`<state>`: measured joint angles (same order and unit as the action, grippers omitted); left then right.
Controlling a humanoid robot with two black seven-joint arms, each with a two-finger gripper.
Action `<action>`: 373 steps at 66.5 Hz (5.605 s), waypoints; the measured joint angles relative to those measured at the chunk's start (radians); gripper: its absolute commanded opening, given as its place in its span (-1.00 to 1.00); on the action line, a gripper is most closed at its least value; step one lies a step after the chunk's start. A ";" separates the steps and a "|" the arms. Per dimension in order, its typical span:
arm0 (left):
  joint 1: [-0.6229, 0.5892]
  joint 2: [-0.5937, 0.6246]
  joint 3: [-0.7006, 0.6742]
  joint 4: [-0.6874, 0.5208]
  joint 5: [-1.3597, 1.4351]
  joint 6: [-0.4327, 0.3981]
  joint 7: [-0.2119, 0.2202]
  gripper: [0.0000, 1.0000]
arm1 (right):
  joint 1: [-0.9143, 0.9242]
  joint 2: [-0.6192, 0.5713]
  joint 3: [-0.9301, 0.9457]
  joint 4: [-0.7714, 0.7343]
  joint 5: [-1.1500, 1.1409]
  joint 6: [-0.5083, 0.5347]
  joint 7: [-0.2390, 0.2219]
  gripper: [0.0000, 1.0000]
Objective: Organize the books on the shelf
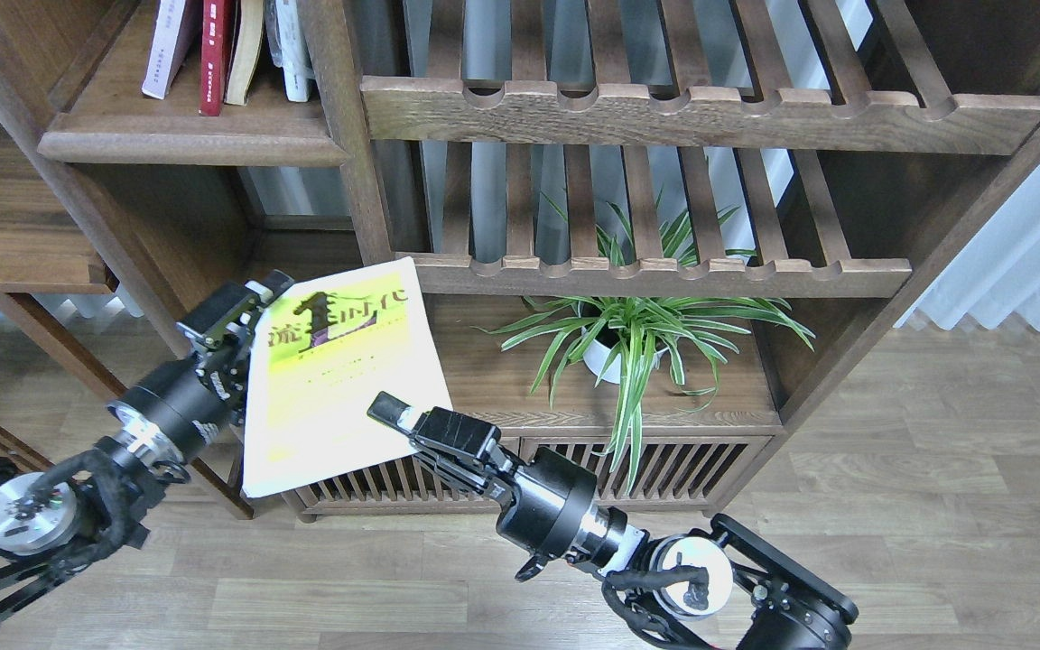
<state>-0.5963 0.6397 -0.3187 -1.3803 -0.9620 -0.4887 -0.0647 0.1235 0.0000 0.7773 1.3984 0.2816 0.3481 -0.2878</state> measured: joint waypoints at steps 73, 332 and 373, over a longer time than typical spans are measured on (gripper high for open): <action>0.003 0.008 0.099 0.007 0.056 0.000 -0.011 -0.98 | -0.001 0.000 0.012 -0.022 -0.005 0.000 0.006 -0.85; -0.525 0.258 -0.628 0.251 1.280 0.000 0.142 -0.96 | -0.332 0.000 0.285 -0.044 -0.081 0.072 0.002 0.99; -0.686 0.121 -0.707 0.475 1.526 0.000 0.179 -0.96 | -0.332 0.000 0.286 -0.044 -0.081 0.073 0.002 0.99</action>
<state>-1.2822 0.7610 -1.0259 -0.9049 0.5643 -0.4886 0.1148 -0.2086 0.0000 1.0631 1.3545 0.2008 0.4213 -0.2853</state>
